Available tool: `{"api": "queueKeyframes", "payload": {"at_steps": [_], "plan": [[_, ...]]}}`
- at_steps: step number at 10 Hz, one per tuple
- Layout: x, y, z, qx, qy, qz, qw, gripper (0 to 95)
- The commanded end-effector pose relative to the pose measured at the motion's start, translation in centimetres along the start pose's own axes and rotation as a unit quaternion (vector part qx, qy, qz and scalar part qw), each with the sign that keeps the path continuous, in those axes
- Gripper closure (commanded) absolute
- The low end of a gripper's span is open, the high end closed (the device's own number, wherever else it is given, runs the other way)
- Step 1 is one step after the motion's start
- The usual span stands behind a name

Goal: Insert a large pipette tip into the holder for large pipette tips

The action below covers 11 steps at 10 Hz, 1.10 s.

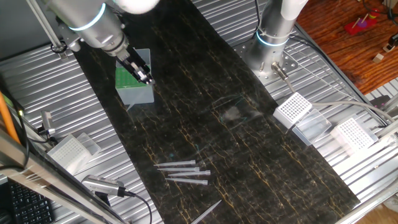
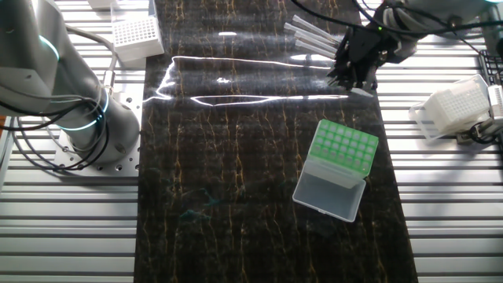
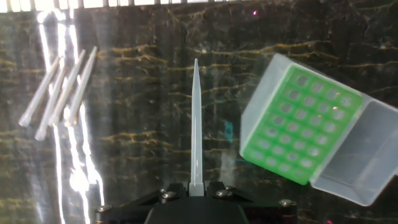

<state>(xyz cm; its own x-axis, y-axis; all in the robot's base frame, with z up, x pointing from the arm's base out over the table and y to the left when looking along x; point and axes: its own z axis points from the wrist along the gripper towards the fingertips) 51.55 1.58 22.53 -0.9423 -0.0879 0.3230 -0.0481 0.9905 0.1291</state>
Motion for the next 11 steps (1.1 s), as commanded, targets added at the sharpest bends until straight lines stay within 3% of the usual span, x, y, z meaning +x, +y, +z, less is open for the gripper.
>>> {"api": "queueKeyframes", "payload": {"at_steps": [1,5,11], "plan": [[0.8,-0.6,-0.3,0.004,0.005,-0.004,1.0,95.0],[3.1,-2.4,-1.4,0.006,0.026,-0.007,0.9996,95.0],[5.6,-4.3,-2.1,0.006,0.041,-0.02,0.9989,95.0]]}}
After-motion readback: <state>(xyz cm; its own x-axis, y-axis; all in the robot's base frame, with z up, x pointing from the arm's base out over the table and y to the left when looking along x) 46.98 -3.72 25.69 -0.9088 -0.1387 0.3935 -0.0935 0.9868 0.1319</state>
